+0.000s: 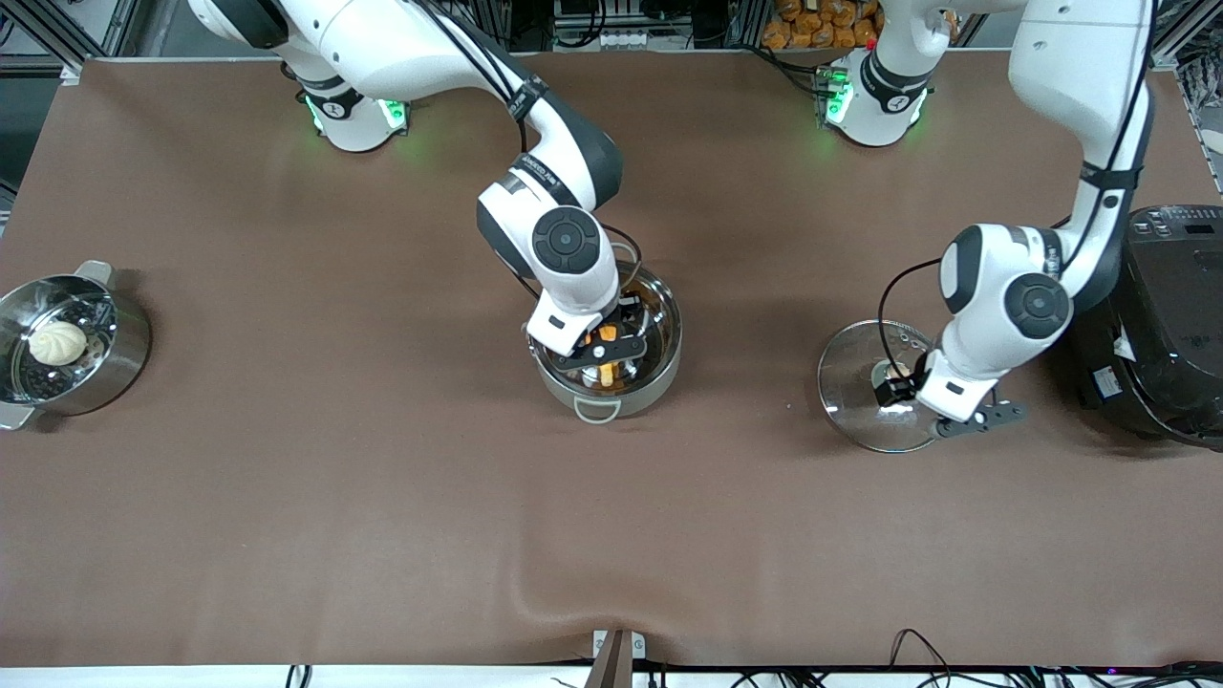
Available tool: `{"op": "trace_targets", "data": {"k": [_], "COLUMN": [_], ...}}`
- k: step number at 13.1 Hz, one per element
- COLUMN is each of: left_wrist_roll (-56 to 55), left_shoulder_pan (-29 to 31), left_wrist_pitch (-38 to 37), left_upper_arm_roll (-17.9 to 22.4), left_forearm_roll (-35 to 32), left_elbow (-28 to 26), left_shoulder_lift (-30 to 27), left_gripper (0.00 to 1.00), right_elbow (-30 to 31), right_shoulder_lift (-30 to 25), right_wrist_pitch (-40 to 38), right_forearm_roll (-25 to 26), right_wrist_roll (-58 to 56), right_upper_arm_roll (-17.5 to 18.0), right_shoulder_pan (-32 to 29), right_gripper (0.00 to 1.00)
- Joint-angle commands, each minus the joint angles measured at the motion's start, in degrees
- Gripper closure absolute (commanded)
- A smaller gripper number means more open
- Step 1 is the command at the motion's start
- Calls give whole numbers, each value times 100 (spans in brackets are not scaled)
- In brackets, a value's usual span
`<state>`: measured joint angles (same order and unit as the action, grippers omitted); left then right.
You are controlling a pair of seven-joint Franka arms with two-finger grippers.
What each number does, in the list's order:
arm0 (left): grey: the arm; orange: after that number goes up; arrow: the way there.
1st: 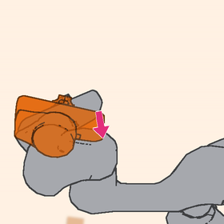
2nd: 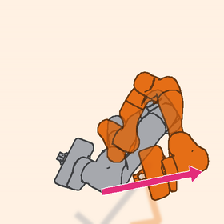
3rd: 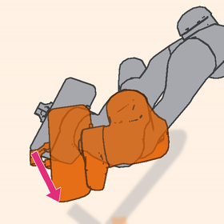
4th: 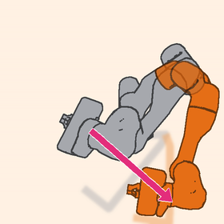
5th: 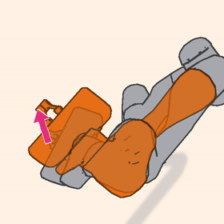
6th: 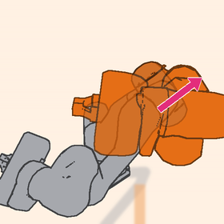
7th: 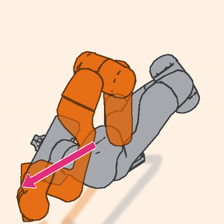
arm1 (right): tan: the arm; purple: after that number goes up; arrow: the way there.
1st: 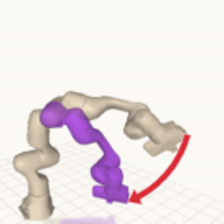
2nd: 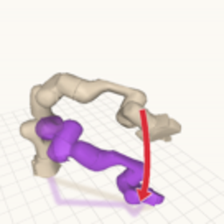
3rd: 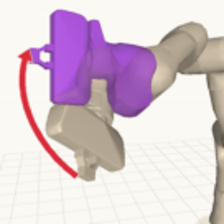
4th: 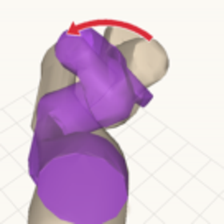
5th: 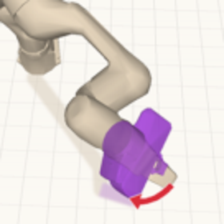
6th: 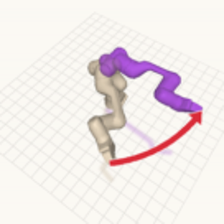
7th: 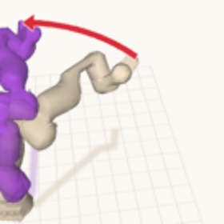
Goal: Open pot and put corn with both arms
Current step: 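Lower the lid onto the table while the right gripper drops corn into pot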
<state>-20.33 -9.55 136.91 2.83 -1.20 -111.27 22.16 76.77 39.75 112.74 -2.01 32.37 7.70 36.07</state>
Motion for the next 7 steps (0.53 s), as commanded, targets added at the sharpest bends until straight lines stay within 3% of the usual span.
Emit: {"op": "trace_targets", "data": {"k": [1,3,7], "left_wrist_roll": [264,651,1003], "left_shoulder_pan": [128,199,199], "left_wrist_pitch": [-1276,-2182,-3598], "left_upper_arm_roll": [16,16,16], "left_forearm_roll": [-134,-134,-134], "left_elbow": [770,1247,1433], "left_shoulder_lift": [-606,-1036,-2083], "left_gripper": [0,0,0], "right_elbow": [-119,-119,-84], "right_shoulder_lift": [-90,-335,-828], "right_wrist_pitch": [-584,-1041,-1850], "right_forearm_roll": [61,26,17], "right_wrist_roll": [409,367,-465], "right_upper_arm_roll": [-14,-14,-5], "right_shoulder_pan": [-47,-327,-1319], "right_gripper": [0,0,0]}}
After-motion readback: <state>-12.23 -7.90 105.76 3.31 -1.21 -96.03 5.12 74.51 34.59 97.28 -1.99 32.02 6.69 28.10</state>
